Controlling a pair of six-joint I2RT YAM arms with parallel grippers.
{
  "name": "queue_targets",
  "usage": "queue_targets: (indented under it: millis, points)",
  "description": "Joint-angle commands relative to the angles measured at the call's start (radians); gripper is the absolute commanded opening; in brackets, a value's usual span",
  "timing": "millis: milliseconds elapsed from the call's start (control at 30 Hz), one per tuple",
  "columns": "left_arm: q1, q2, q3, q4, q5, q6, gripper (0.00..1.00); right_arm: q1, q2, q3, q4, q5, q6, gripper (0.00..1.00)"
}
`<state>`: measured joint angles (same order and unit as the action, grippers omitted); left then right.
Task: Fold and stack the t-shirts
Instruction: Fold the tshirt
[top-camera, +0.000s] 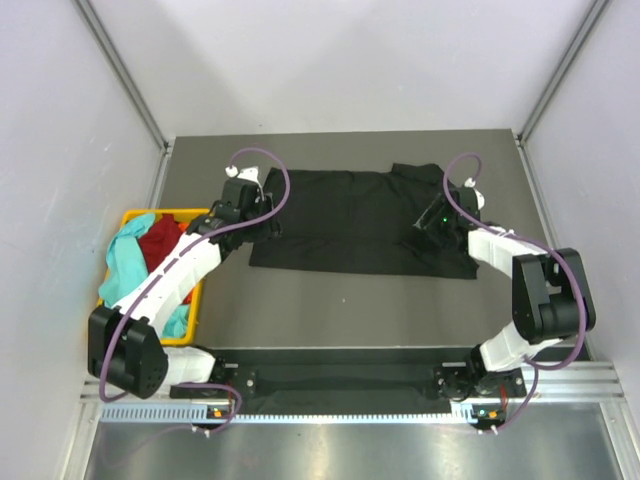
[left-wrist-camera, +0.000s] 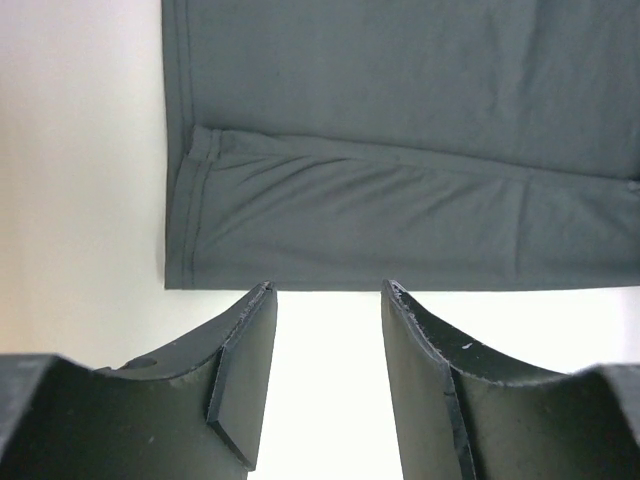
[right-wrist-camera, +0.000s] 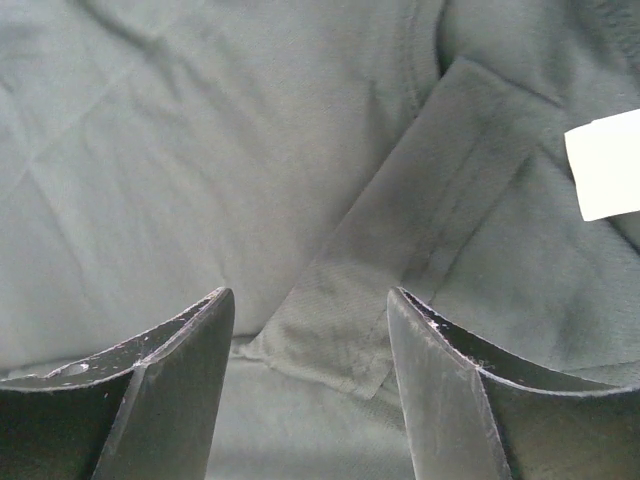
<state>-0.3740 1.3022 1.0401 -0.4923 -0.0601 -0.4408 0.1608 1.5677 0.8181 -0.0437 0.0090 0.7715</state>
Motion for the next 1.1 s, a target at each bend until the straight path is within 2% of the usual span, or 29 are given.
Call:
queue_targets:
  millis: [0,633,1067]
  points:
    - [0.001,-0.021,-0.015,0.018,-0.018,0.028,0.52,0.014,0.003,0.007,0.001,0.072,0.028,0.64]
    - [0.001,-0.015,-0.011,0.008,-0.086,0.051,0.52,0.023,0.041,-0.014,0.024,0.114,0.080,0.64]
    - [0.004,-0.015,-0.017,0.011,-0.084,0.050,0.51,0.026,0.083,0.029,0.103,0.034,0.058,0.64]
